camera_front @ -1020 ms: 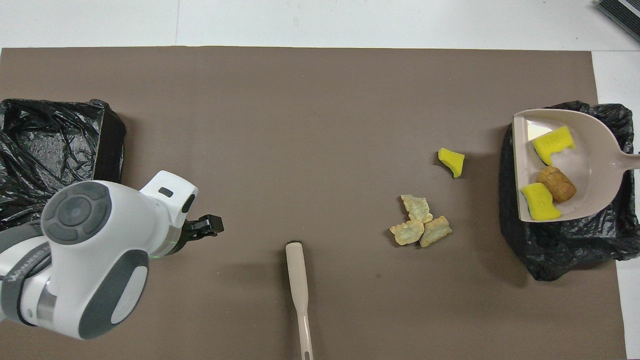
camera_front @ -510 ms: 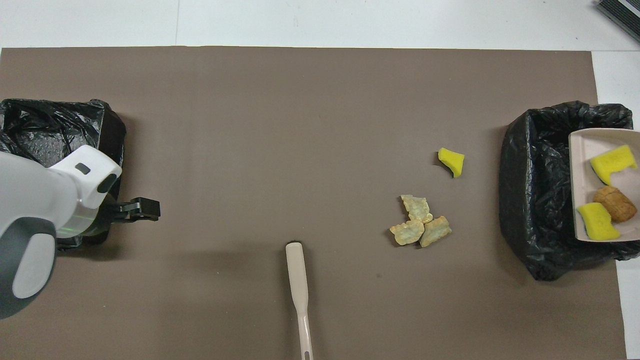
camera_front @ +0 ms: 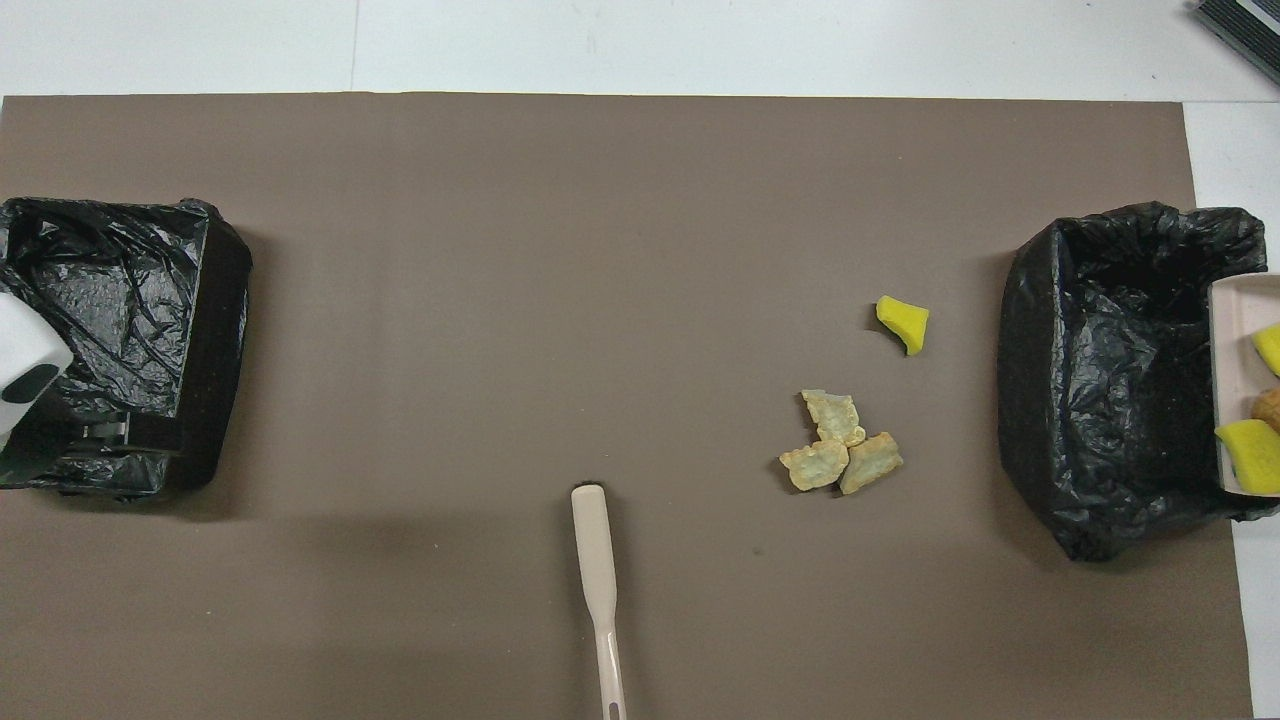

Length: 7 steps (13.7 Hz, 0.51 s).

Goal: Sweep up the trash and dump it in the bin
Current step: 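Tip the dustpan over the bin with the right gripper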

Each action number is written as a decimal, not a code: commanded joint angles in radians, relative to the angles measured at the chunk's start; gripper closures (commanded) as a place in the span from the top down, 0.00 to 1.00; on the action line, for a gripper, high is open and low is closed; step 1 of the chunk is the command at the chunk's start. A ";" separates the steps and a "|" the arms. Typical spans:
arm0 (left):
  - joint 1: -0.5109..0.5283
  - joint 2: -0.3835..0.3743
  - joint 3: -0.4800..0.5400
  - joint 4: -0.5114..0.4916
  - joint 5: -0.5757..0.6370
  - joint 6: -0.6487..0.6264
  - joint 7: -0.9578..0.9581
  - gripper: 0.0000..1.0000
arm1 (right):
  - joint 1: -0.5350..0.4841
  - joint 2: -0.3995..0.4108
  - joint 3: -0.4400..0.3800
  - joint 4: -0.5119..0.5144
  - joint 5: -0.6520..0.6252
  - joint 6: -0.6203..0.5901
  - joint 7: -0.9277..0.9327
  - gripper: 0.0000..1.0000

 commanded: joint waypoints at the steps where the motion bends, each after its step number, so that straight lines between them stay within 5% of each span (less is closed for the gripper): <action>1: 0.028 0.006 -0.011 0.112 0.014 -0.067 0.043 1.00 | 0.086 -0.019 0.011 -0.032 -0.152 0.012 0.114 0.00; 7: 0.011 0.052 -0.019 0.327 0.004 -0.178 0.031 1.00 | 0.198 -0.028 0.011 -0.065 -0.379 -0.051 0.168 0.00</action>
